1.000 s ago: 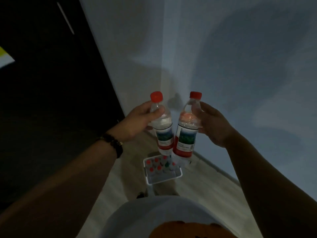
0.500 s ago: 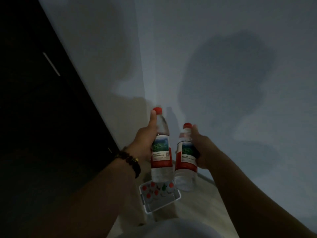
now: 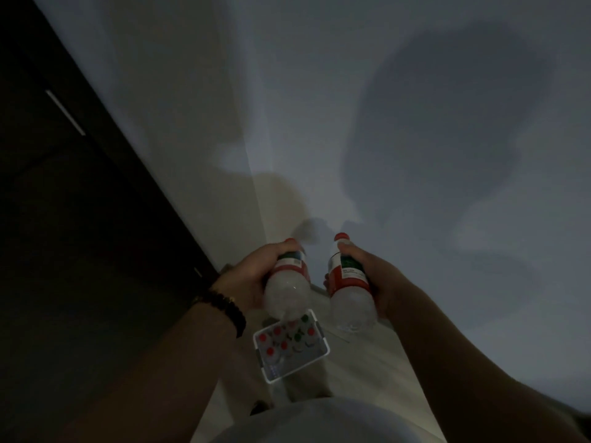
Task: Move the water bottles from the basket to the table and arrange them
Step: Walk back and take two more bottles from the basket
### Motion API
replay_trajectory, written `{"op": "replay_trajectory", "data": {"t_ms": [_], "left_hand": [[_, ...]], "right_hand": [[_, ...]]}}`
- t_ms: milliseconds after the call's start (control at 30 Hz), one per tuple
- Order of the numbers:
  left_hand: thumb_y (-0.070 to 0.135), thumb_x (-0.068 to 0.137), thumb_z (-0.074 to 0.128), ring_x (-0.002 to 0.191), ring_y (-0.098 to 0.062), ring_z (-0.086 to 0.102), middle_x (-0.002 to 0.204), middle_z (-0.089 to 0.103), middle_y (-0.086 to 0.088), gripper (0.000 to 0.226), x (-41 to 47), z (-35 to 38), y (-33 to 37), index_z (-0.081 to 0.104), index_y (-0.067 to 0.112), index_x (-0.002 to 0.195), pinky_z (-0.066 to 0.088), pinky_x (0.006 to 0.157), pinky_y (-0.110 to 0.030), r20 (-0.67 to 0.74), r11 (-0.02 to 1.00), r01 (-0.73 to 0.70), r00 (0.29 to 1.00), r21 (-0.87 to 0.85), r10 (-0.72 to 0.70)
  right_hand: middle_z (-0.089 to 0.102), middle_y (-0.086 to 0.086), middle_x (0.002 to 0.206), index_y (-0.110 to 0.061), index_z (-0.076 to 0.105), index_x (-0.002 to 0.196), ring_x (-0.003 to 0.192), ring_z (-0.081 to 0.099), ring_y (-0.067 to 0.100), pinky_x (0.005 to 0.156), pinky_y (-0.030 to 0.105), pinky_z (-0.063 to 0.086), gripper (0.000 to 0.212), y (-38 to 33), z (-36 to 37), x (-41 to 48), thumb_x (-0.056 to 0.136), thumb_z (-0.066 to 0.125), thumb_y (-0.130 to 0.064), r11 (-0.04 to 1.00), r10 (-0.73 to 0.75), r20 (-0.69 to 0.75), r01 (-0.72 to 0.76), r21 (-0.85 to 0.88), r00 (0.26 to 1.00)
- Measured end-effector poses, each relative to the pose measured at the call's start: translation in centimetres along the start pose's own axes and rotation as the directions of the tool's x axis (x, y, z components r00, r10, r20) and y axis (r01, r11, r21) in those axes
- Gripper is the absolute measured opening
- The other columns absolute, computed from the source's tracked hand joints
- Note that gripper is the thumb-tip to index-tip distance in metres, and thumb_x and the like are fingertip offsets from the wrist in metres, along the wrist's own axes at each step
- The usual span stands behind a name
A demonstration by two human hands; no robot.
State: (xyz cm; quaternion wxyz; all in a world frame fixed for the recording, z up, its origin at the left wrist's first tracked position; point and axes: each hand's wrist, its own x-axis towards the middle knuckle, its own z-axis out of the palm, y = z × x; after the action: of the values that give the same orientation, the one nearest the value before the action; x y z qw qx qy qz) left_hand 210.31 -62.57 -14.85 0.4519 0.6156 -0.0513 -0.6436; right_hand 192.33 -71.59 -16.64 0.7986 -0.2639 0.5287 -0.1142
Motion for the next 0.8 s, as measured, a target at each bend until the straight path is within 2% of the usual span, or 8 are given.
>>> {"op": "replay_trajectory", "data": {"t_ms": [67,100,233,367,467,600,700,800], "left_hand": [[0.029,0.098,0.066,0.055,-0.025,0.063,0.075,0.064,-0.014,0.036,0.0,0.6,-0.3,0.063,0.001,0.121,0.059,0.054,-0.033,-0.022,1.000,-0.002,1.000,-0.010,0.001],[0.029,0.097,0.066,0.056,-0.025,0.063,0.075,0.065,-0.014,0.039,-0.1,1.0,-0.3,0.061,0.000,0.123,0.059,0.055,-0.034,-0.026,1.000,-0.003,1.000,-0.010,0.002],[0.022,0.095,0.068,0.056,-0.026,0.066,0.072,0.065,-0.014,0.029,-0.3,2.1,-0.6,0.055,0.002,0.111,0.061,0.058,-0.036,-0.001,1.000,-0.010,1.000,-0.002,0.010],[0.025,0.091,0.070,0.052,-0.027,0.064,0.073,0.063,-0.015,0.032,-0.2,3.2,-0.6,0.056,0.003,0.111,0.059,0.054,-0.034,0.022,0.999,-0.039,0.999,-0.009,0.039],[0.040,0.086,0.078,0.060,-0.029,0.065,0.081,0.066,-0.017,0.047,-0.1,3.5,-0.2,0.058,0.005,0.111,0.060,0.065,-0.039,0.060,0.997,-0.071,0.996,-0.035,0.073],[0.068,0.075,0.080,0.070,-0.030,0.069,0.089,0.072,-0.016,0.067,-0.5,3.4,1.1,0.069,0.008,0.105,0.059,0.074,-0.041,0.108,0.983,-0.150,0.984,0.107,0.139],[0.075,0.079,0.071,0.076,-0.028,0.072,0.091,0.076,-0.016,0.078,-1.0,3.2,1.7,0.071,0.003,0.109,0.061,0.081,-0.043,0.139,0.926,-0.268,0.961,0.267,0.238],[0.080,0.076,0.069,0.080,-0.030,0.073,0.095,0.077,-0.018,0.081,-1.0,3.4,1.7,0.072,0.005,0.109,0.059,0.093,-0.055,0.161,0.874,-0.353,0.935,0.332,0.317]], "right_hand": [[0.068,0.022,0.091,-0.006,0.053,0.121,0.076,0.067,0.032,0.077,0.050,0.062,0.052,0.0,-0.5,-0.3,0.089,0.079,-0.037,0.999,-0.004,0.005,0.004,0.040,1.000],[0.068,0.021,0.088,-0.007,0.053,0.120,0.074,0.067,0.031,0.077,0.051,0.062,0.052,-0.1,-0.9,-0.4,0.089,0.077,-0.041,0.998,-0.003,0.007,0.002,0.056,1.000],[0.069,0.019,0.085,-0.004,0.057,0.115,0.072,0.068,0.031,0.074,0.048,0.062,0.063,-0.2,-2.0,-0.8,0.088,0.070,-0.060,1.000,0.003,0.054,-0.002,-0.026,0.999],[0.075,0.021,0.100,-0.005,0.059,0.121,0.082,0.075,0.036,0.082,0.055,0.062,0.070,0.1,-1.7,-0.6,0.087,0.066,-0.067,0.955,-0.206,-0.060,0.187,-0.230,0.977],[0.077,0.021,0.096,-0.006,0.066,0.110,0.089,0.077,0.039,0.086,0.058,0.061,0.069,0.2,-0.9,-1.3,0.085,0.066,-0.070,0.927,-0.321,-0.097,0.292,-0.235,0.942],[0.078,0.015,0.089,-0.011,0.071,0.104,0.084,0.078,0.034,0.081,0.048,0.064,0.054,0.4,-0.4,-3.3,0.091,0.061,-0.063,0.840,-0.534,-0.159,0.502,-0.203,0.830],[0.079,0.011,0.088,-0.011,0.071,0.106,0.083,0.078,0.030,0.080,0.046,0.064,0.060,1.1,-0.2,-4.9,0.086,0.059,-0.065,0.758,-0.650,-0.209,0.605,-0.242,0.731],[0.079,0.010,0.089,-0.012,0.069,0.104,0.081,0.078,0.026,0.083,0.049,0.063,0.059,2.4,-0.3,-6.6,0.081,0.060,-0.066,0.722,-0.692,-0.299,0.636,-0.272,0.657]]}}
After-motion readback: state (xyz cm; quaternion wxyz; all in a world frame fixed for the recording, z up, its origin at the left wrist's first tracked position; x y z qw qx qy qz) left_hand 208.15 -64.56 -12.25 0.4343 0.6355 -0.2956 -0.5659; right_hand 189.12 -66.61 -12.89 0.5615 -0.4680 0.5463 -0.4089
